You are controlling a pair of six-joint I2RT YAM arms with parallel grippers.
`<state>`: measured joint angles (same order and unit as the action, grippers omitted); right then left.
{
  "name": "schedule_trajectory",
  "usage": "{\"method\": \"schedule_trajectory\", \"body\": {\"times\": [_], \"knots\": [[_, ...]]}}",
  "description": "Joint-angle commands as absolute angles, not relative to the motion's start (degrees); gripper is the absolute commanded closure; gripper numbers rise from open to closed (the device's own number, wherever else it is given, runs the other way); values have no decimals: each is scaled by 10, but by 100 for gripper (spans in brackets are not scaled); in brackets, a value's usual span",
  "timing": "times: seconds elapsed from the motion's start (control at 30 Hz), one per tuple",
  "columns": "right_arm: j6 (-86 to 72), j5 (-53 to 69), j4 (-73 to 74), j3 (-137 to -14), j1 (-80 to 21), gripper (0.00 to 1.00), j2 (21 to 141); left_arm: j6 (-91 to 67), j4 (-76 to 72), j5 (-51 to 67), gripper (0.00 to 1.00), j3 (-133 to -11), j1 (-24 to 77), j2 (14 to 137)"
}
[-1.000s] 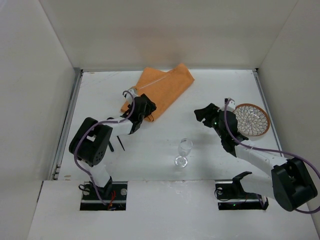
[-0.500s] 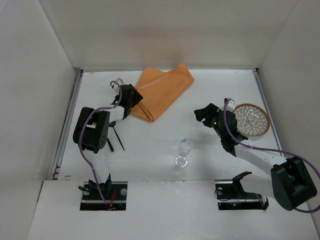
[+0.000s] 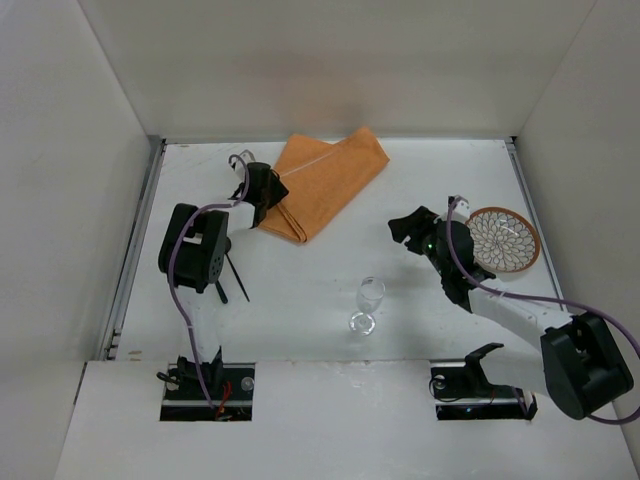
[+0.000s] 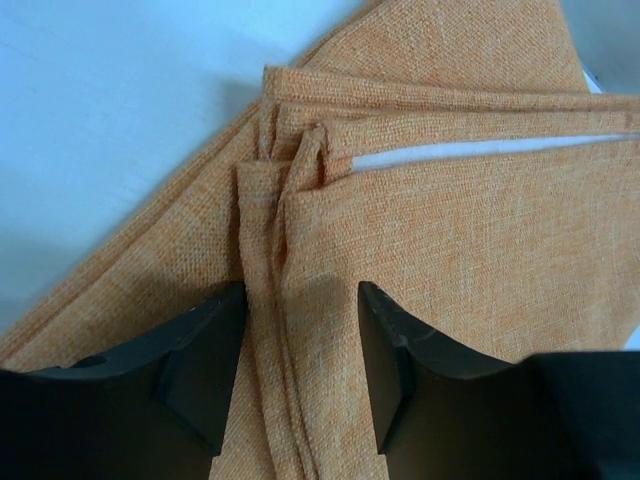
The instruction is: Set the dinner table for one person
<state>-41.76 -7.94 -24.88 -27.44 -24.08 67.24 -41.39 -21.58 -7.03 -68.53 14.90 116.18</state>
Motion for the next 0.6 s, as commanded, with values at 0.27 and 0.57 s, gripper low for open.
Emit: {"method": "schedule_trajectory", "body": {"times": [0.27, 0.57], "knots": [[-402, -85, -276, -305, -252, 30, 685, -465, -312, -47, 67, -700, 145, 1196], [-400, -90, -278, -301, -252, 29, 671, -482, -335, -68, 94, -673, 142, 1191]]}}
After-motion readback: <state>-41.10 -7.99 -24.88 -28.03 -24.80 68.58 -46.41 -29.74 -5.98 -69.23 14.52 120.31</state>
